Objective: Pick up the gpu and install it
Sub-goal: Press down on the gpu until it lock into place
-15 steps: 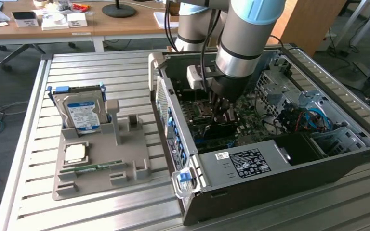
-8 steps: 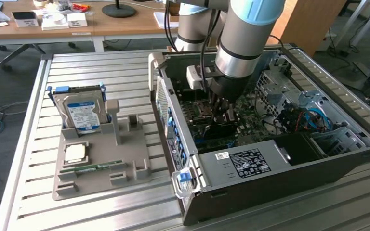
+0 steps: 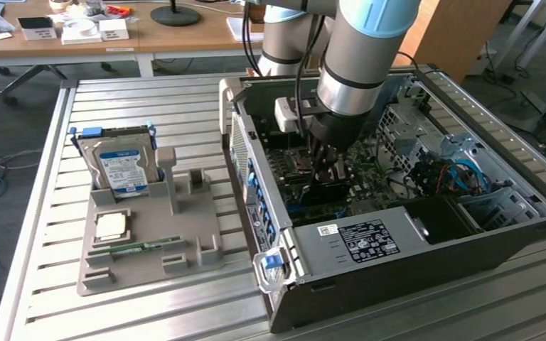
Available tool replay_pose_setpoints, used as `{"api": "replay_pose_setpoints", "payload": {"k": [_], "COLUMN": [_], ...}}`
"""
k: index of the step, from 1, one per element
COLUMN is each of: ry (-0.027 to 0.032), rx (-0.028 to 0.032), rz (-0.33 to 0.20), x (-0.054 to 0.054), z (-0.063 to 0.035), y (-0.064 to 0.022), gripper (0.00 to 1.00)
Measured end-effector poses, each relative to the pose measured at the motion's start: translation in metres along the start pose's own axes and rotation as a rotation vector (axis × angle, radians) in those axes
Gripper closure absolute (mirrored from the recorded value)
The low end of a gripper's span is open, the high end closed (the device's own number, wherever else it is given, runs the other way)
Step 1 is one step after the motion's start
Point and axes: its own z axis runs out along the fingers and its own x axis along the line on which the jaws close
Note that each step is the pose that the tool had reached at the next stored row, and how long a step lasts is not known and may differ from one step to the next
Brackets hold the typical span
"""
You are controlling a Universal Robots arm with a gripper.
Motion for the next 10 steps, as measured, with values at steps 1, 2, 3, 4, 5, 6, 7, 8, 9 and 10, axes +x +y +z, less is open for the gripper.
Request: {"api": "replay_pose_setpoints", "payload": {"k": [1,2,3,4,5,6,7,8,9,10], "ry": [-0.0001,0.0,0.0005,0.0007,0.0006,0.0005,0.0002,0.0,-0.0001,-0.0001], "rx": [0.0,0.0,-0.0002,-0.0003,-0.0003,-0.0003,-0.0002,-0.0001,-0.0001,0.0], "rz": [0.0,0.0,0.0,0.0,0.0,0.0,0.0,0.0,0.0,0.0], "x": [0.0,0.0001,0.0002,0.0002,0.0002,0.0001,0.0001,0.0001,0.0001,0.0001], "z": [0.0,0.0002,0.0005,0.0007,0.0007,0.0008,0.001,0.001,0.0011,0.0011], "y": [0.0,0.0,0.0001,0.0001,0.0001,0.0001,0.0001,0.0001,0.0001,0.0001], "gripper": [0.89,0.89,0.89,0.89,0.89,0.89,0.89,0.89,0.89,0.89]}}
